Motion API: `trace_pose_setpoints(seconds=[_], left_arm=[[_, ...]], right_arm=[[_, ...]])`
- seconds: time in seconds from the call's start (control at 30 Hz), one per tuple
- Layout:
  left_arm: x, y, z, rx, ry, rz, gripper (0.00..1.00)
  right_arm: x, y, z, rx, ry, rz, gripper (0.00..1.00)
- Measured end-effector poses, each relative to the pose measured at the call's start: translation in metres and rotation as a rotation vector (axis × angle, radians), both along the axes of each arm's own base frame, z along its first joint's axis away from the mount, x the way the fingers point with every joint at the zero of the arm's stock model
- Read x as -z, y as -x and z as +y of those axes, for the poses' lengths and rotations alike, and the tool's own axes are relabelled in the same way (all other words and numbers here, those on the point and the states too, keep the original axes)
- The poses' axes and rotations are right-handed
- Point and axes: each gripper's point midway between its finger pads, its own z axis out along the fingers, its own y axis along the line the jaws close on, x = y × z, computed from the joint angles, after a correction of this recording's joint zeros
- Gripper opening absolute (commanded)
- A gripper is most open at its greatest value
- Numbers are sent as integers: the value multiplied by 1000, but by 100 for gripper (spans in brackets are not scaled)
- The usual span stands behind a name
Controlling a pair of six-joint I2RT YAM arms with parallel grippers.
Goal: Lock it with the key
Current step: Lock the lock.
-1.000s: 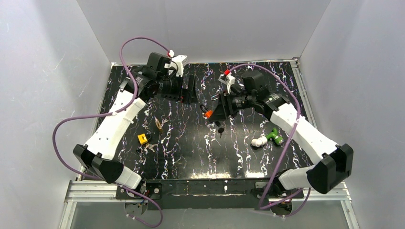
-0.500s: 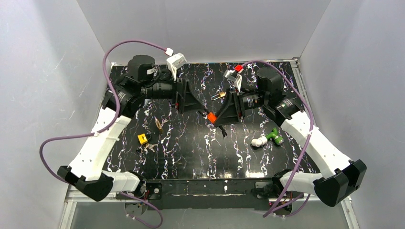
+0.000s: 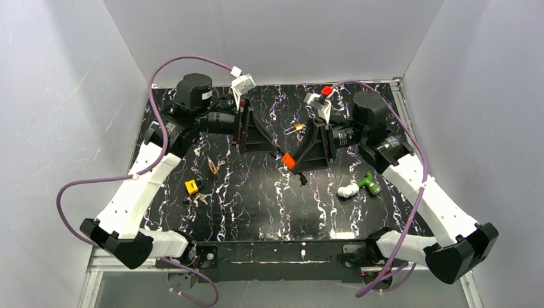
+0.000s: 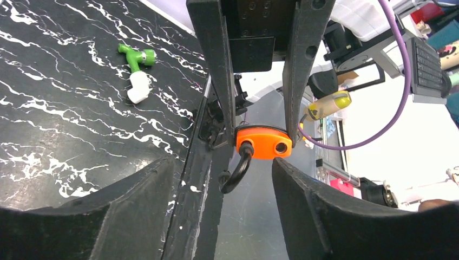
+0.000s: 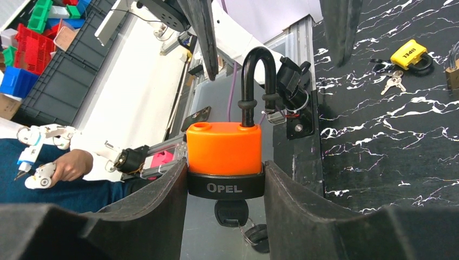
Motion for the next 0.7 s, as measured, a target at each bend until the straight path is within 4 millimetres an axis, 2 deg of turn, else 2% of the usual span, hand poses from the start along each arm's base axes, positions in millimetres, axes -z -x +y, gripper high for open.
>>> trace_pose_setpoints(seconds=[0.27,0.43,0.5,0.53,0.57,0.63,0.7], left_arm=[[3,10,-7,53,5,44,27],[4,12,-9,59,5,56,2],[4,12,-9,56,4,60,0],[5,12,-9,53,3,61,0],[5,11,-9,48,1,61,0],[7,9,-10,29,-8,67,0],[8,6,-11,0,-19,79,0]], right_arm=[[-1,-4,1,23,1,-13,1],[-3,-9,2,55,8,-38,1],[-3,-11,2,70,15,-45,1],[-2,-12,2,79,20,-47,5],[-1,-13,2,87,25,-49,15],[1,-16,3,107,36,-55,44],[3,-19,3,128,43,-63,64]])
